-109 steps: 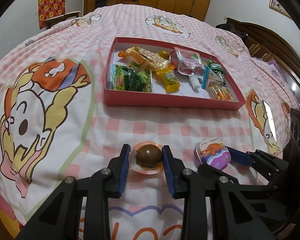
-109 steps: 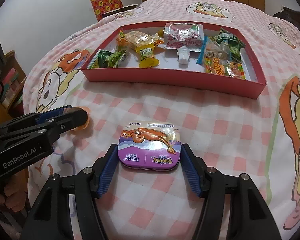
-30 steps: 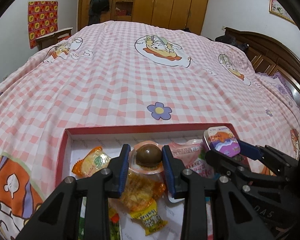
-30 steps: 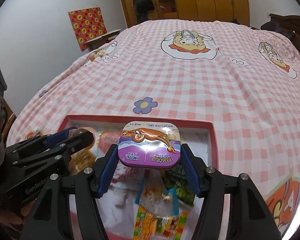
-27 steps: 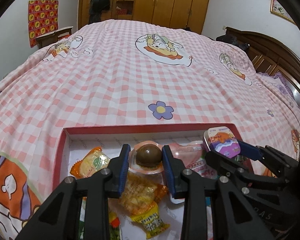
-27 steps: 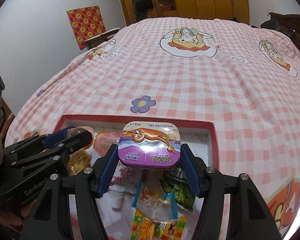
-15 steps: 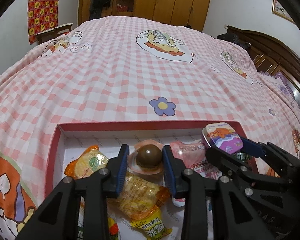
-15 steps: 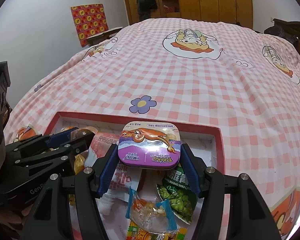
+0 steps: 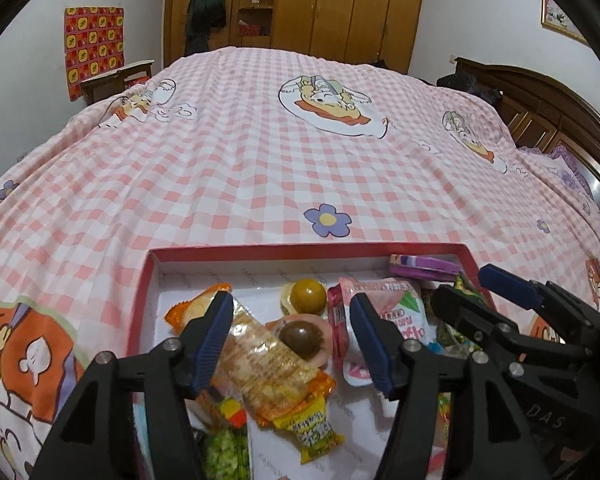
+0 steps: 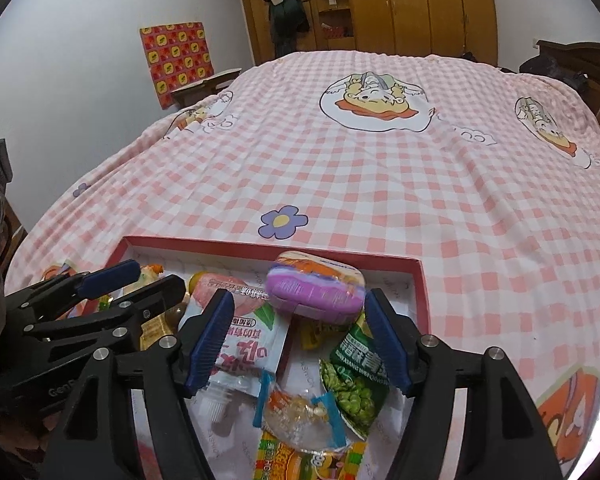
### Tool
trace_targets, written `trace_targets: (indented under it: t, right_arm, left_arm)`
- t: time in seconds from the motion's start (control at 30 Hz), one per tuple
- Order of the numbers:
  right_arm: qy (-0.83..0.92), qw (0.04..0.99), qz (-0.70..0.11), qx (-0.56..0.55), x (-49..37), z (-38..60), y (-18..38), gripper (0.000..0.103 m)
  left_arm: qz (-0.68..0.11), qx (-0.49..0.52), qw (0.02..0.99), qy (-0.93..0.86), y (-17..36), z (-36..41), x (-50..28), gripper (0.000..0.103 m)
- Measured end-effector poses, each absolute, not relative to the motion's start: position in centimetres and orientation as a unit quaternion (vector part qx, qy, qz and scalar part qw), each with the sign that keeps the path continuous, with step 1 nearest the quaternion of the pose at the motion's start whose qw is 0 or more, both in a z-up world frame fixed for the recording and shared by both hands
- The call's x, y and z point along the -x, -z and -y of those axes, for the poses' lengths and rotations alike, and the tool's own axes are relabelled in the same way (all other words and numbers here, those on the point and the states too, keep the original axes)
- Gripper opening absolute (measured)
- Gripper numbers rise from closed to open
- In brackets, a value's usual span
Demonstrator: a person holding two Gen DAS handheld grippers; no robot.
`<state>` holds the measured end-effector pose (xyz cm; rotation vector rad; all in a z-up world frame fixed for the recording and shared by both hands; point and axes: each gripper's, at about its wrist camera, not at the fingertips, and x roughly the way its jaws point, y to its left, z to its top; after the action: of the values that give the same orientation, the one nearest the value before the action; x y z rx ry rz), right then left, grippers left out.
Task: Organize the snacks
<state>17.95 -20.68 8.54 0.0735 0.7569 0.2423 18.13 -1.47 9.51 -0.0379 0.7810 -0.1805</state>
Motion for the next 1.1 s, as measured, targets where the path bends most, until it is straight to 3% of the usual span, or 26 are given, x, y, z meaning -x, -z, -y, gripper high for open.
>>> trace_targets:
  t: [0.67, 1.1]
  right_arm:
    - [-0.133, 0.917, -0.371, -0.057, -10.2, 20.4, -9.3, 0.073]
    - [-0.122, 0.911, -0.390, -0.047, -5.7, 19.6, -7.1, 0.073]
  left_arm:
    - [-0.379, 0.035, 0.922, 0.065, -11.0, -0.3, -9.2, 0.069]
    - [-0.392, 0.024, 0.918, 0.048, -8.6, -0.4, -4.7, 0.070]
